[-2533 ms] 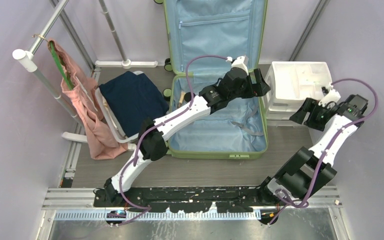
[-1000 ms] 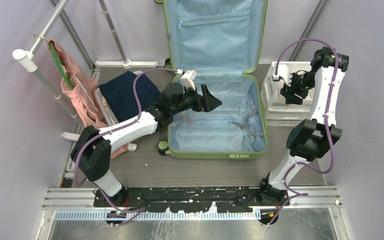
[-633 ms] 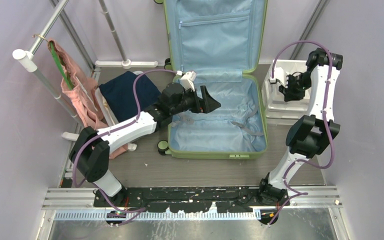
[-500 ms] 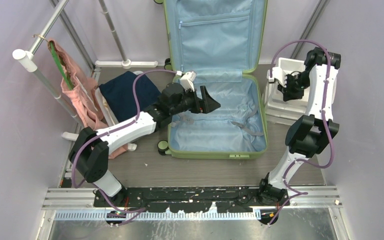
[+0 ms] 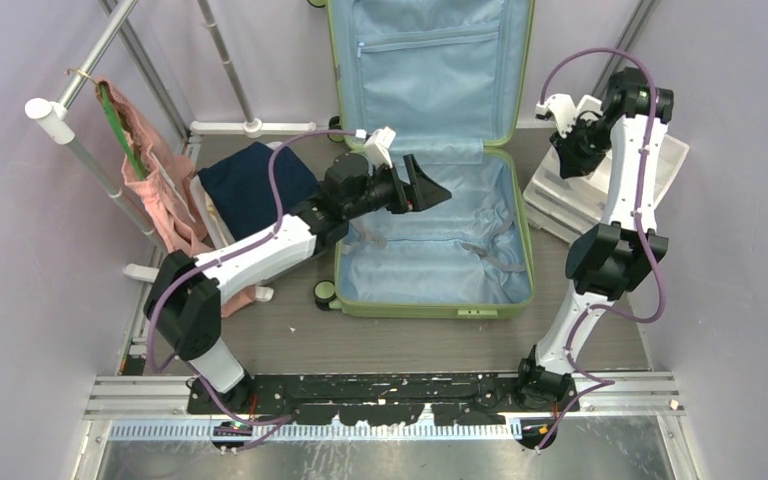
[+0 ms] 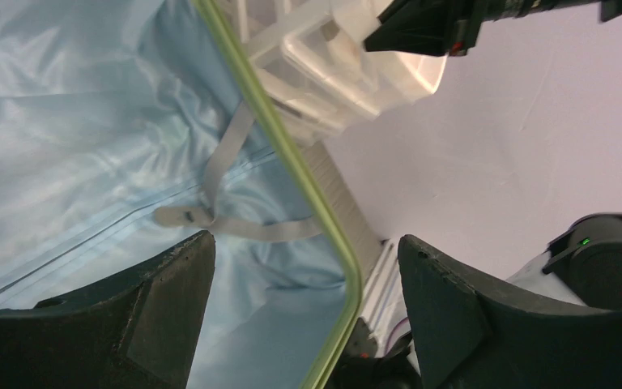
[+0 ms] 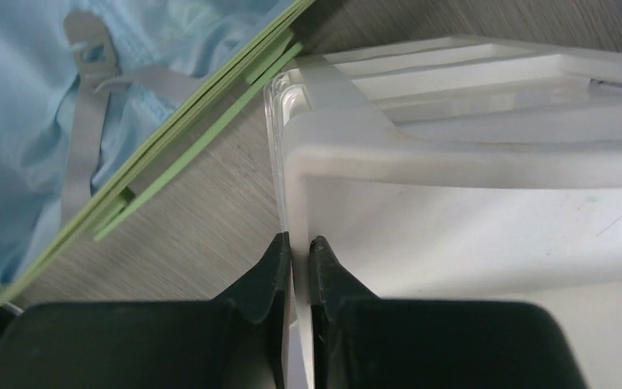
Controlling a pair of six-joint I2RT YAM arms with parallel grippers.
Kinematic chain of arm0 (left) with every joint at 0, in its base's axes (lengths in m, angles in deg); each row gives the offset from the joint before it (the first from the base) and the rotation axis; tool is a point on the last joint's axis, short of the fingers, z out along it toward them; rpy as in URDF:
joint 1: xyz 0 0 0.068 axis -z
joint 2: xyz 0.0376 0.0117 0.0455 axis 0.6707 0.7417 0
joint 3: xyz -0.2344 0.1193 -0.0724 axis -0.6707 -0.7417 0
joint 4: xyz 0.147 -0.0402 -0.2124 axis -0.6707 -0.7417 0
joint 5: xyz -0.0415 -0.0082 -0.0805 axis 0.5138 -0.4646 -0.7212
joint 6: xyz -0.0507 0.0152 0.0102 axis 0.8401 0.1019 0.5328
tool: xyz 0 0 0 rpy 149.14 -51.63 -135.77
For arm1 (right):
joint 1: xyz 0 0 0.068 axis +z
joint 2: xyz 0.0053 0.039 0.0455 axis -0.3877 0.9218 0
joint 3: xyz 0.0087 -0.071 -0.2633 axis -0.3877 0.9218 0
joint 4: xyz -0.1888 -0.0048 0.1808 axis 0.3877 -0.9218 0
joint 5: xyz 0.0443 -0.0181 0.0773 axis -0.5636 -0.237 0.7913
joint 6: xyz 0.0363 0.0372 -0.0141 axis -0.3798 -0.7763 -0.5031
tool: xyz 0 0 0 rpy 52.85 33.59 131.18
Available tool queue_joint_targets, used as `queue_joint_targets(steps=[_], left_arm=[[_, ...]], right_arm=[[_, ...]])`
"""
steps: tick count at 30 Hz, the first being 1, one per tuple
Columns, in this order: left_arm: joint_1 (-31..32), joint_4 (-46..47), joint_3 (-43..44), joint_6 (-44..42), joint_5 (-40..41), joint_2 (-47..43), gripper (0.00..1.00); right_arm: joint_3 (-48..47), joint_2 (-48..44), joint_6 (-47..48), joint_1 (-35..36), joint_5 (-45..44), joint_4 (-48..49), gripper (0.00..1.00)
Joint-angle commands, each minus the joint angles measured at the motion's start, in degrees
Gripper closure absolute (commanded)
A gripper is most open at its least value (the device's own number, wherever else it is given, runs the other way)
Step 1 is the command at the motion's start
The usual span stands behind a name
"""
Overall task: Open, take out, and arrange the luggage
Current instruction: Pick up the storage box at the center of the board.
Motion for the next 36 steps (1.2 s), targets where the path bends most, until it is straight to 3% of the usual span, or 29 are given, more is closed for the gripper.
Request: queue_joint_targets(steps=[1,10,22,29,36], left_arm=[[-0.13,8.90,3.31,7.43,-3.60,4.37,0.17],[0.41,23.65,12.29,20.83,-7.59,18.35,0.17],[4.66,35.84,30.06,25.97,-7.47,38.40,0.14],[8.19,38.23,46.65,27.47,-6.19,50.34,0.12],[10.48,39.66,55.83,24.85,-1.83,57.90,0.11]], right_arm=[[-5.37,-3.52,-22.51,2.67,-2.29,10.32,0.99],[-11.59,-1.91,-35.21,3.14,-6.71,12.14,0.99],[-11.26,-4.35,-46.95,-0.73,-5.51,14.10,0.99],[-10.70,-6.78,-48.73,-5.38,-1.49,13.62,0.99],[-10.24,-8.80,-49.80,-7.85,2.48,12.43,0.99]])
